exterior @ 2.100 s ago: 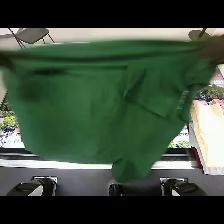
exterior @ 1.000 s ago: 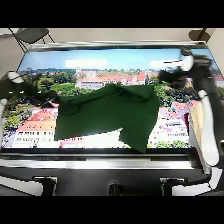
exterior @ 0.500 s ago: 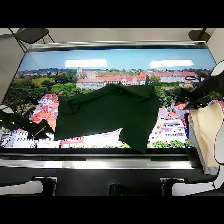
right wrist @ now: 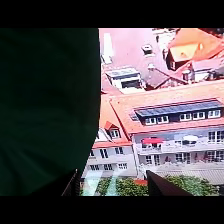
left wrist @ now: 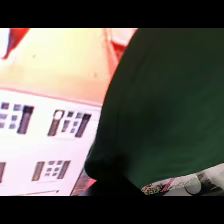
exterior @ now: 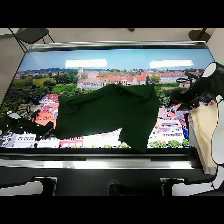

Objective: Fold the shirts.

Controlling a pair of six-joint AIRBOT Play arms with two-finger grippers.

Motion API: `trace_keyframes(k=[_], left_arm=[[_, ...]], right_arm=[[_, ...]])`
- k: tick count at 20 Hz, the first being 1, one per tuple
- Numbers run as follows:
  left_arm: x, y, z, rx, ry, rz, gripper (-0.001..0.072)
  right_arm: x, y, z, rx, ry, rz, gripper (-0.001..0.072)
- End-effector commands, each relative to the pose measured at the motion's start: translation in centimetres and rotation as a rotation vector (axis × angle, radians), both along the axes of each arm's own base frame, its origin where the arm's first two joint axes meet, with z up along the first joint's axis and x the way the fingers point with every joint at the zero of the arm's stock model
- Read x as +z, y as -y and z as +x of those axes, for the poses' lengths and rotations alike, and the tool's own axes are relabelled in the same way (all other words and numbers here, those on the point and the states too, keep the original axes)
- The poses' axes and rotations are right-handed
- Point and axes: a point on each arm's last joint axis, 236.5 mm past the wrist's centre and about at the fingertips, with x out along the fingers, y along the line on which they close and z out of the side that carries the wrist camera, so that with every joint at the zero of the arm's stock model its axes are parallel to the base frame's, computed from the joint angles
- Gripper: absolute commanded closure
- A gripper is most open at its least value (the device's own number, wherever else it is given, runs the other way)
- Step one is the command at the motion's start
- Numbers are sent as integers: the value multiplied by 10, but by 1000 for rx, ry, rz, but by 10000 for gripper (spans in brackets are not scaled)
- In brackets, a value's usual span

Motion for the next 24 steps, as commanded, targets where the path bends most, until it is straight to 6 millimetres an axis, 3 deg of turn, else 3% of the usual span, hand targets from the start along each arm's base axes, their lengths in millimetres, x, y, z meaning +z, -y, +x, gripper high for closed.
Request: trace_keyframes(k=[1,4,6,7,11,19,20,22,23,24], left_arm=[[-7,2,6,9,20,37,672],[-5,5,2,-29,22,21,672],[-1,6,1,-40,29,19,672],[1,5,2,-40,36,22,672],[7,5,4,-42,60,31,672],[13,7,6,-38,76,24,672],[14,7,6,-37,76,20,672],[14,8,5,-39,73,18,672],[16,8,6,-43,73,15,673],[23,7,10,-53,81,11,673]], right_arm=[[-15,-9,-11,7,-46,29,219],[-50,-41,-21,10,-65,166,221],[-72,-43,-16,-29,-31,173,243],[-79,-42,-12,-43,-17,167,294],[-104,-55,-15,-69,-81,232,297],[-122,-59,-17,-119,-114,251,323],[-125,-61,-16,-134,-110,257,380],[-128,-63,-13,-151,-96,268,613],[-123,-64,-10,-148,-80,272,667],[-115,-62,-4,-129,-47,269,667]])
